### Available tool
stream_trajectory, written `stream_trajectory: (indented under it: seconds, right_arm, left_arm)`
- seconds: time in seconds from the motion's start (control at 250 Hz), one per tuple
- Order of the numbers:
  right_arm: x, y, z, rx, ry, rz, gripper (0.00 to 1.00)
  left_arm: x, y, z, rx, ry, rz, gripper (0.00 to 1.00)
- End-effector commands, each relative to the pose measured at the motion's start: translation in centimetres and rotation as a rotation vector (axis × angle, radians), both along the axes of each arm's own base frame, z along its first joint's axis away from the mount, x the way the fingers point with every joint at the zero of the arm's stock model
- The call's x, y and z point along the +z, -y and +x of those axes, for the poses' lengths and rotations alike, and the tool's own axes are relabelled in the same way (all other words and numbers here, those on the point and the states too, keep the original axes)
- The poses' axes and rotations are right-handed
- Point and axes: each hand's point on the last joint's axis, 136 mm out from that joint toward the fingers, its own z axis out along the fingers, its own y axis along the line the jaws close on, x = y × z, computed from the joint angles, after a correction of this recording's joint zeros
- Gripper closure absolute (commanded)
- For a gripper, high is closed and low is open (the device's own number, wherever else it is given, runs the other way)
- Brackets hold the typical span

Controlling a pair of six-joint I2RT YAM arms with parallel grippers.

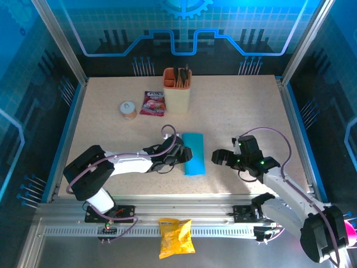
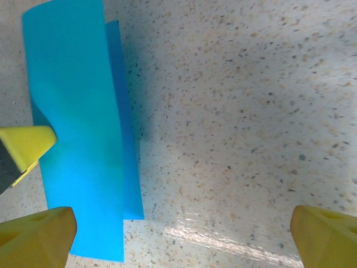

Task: Fold a paper plane with a square sheet of paper (pick it up from the middle)
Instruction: First fold in half a square sheet of paper at the center of the table.

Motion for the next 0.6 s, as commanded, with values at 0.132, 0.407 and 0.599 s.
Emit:
stream_trajectory:
  seconds: [0.132,0.407,0.599]
  right_arm:
    - [0.5,-2.8,2.2,0.050,-0.001,0.127,0.01]
    - [0.8,-5.8,4.1,0.090,-0.015,0.228,0.05]
    - [0.9,-7.7,5.2,0.119,-0.021,0.255,0.07]
  left_arm:
    - [-1.2,-2.2,1.2,0.030,0.013,0.039,0.51]
    - [0.0,-2.8,1.2,0.009,0.048,0.072,0.36]
    - [0.4,-3.2,1.1,-0.002,0.058,0.084,0.36]
